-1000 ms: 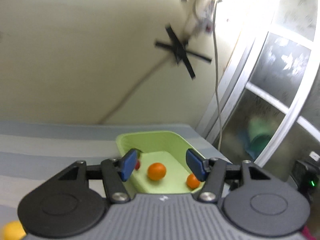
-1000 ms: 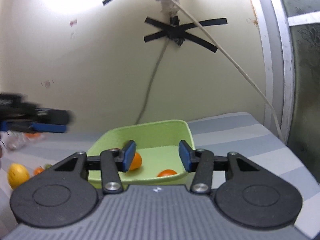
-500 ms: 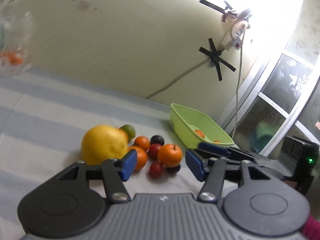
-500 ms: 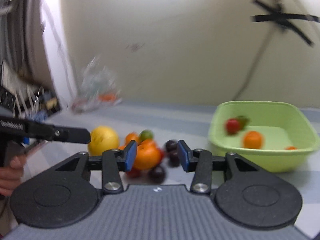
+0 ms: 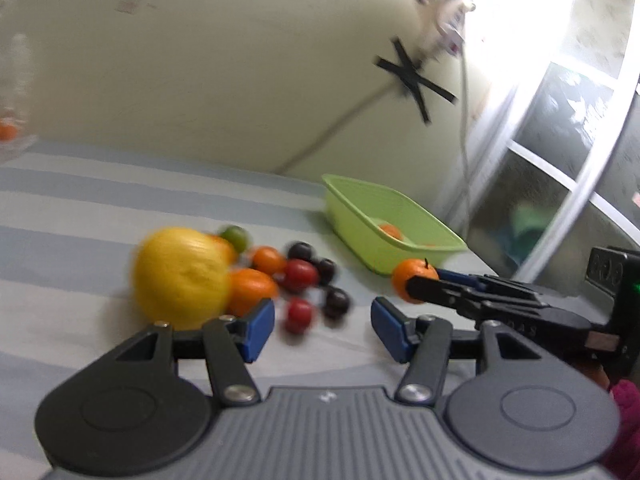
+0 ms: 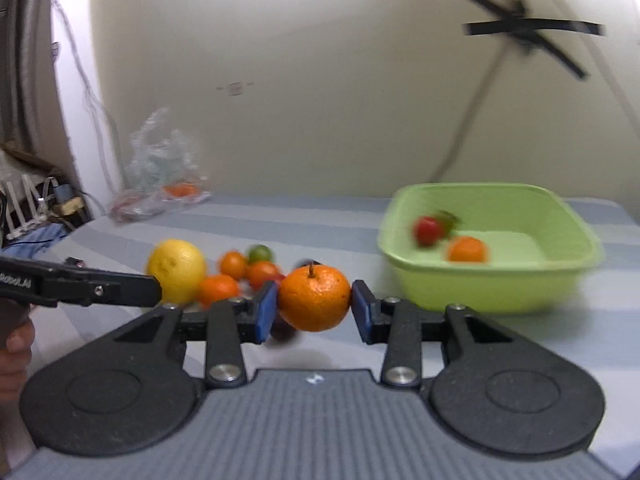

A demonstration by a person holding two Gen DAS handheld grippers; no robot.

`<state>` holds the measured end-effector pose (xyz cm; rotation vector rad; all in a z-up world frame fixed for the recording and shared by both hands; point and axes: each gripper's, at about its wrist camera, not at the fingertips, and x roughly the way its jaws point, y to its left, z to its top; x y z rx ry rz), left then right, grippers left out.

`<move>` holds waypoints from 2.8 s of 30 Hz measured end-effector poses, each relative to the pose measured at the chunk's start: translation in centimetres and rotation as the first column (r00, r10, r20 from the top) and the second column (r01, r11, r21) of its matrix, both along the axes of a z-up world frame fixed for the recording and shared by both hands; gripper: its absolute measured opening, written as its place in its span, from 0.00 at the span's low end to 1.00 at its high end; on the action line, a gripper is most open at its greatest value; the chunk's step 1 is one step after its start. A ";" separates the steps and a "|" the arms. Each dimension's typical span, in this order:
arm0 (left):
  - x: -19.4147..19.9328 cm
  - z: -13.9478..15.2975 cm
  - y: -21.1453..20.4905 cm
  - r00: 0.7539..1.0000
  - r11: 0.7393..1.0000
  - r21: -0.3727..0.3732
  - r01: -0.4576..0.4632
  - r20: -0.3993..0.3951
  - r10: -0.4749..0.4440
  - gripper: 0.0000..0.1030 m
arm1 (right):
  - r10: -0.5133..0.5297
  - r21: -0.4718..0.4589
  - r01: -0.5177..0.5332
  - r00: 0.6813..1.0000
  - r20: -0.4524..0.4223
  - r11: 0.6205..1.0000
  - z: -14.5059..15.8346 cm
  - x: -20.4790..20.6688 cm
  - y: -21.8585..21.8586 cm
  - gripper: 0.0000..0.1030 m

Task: Organize fruits
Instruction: 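Grasp a tangerine with the right gripper while the left gripper grasps a dark plum, then drop the dark plum from the left gripper into the green basket, then grasp a red tomato with the right gripper and release it into the basket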

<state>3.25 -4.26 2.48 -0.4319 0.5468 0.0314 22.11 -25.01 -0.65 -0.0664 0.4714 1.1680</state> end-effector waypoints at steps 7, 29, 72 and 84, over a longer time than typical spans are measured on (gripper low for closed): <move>4.1 -0.4 -4.9 0.988 0.988 0.023 0.154 -0.020 -0.153 0.53 | -0.071 -0.026 0.072 0.997 0.002 0.997 -1.4 -0.6 -4.0 0.42; 8.8 -1.4 -6.7 0.985 0.922 0.383 0.059 -0.174 0.009 0.24 | -0.046 -0.008 0.045 0.997 -0.069 0.999 -2.5 0.4 -4.5 0.42; 0.0 -0.2 -2.6 0.999 0.960 0.276 -0.034 -0.008 0.038 0.47 | 0.077 0.057 -0.077 0.997 -0.007 0.995 0.2 1.4 1.3 0.25; 2.4 -3.7 -4.5 0.997 0.919 0.394 -0.008 -0.072 0.039 0.46 | 0.154 -0.081 -0.159 0.985 -0.074 0.984 -0.9 0.7 8.8 0.26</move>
